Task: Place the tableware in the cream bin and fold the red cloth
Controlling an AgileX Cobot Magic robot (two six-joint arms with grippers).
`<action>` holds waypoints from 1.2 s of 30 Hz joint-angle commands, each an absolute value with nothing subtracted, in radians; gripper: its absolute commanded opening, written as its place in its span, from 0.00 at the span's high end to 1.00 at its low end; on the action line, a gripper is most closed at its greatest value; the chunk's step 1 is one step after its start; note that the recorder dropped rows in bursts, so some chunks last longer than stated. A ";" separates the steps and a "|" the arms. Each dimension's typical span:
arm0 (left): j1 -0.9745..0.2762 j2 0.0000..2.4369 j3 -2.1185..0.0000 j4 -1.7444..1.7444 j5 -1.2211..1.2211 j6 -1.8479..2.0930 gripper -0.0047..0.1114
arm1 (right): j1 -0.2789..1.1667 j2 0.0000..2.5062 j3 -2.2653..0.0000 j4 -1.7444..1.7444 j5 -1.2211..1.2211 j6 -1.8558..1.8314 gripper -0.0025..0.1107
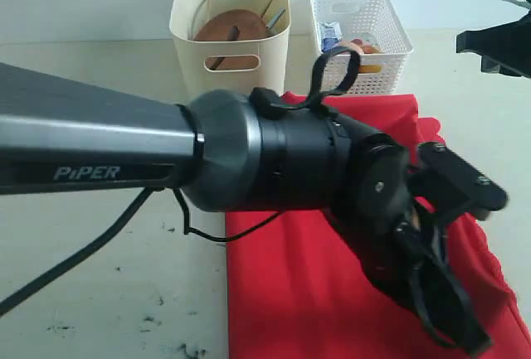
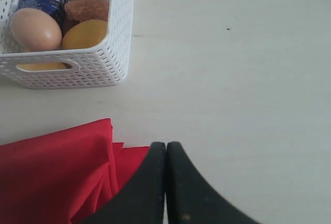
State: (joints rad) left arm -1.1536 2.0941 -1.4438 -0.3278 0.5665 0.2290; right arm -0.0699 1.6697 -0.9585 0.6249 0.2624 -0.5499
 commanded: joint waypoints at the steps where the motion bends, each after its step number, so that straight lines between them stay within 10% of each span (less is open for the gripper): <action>1: -1.230 2.077 -1.542 -0.441 0.609 0.365 0.94 | -0.073 1.663 -0.965 0.591 0.205 -0.547 0.98; 9: -1.298 1.969 -1.621 -0.256 0.777 0.293 0.94 | -0.085 1.668 -0.965 0.643 0.252 -0.548 0.98; 22: -1.008 1.539 -1.280 0.227 0.813 -0.201 0.94 | 0.176 1.869 -0.965 0.593 0.396 -0.718 0.98; 36: -0.776 1.099 -1.024 0.300 0.848 -0.269 0.94 | -0.086 1.924 -0.965 -0.329 0.541 0.251 0.98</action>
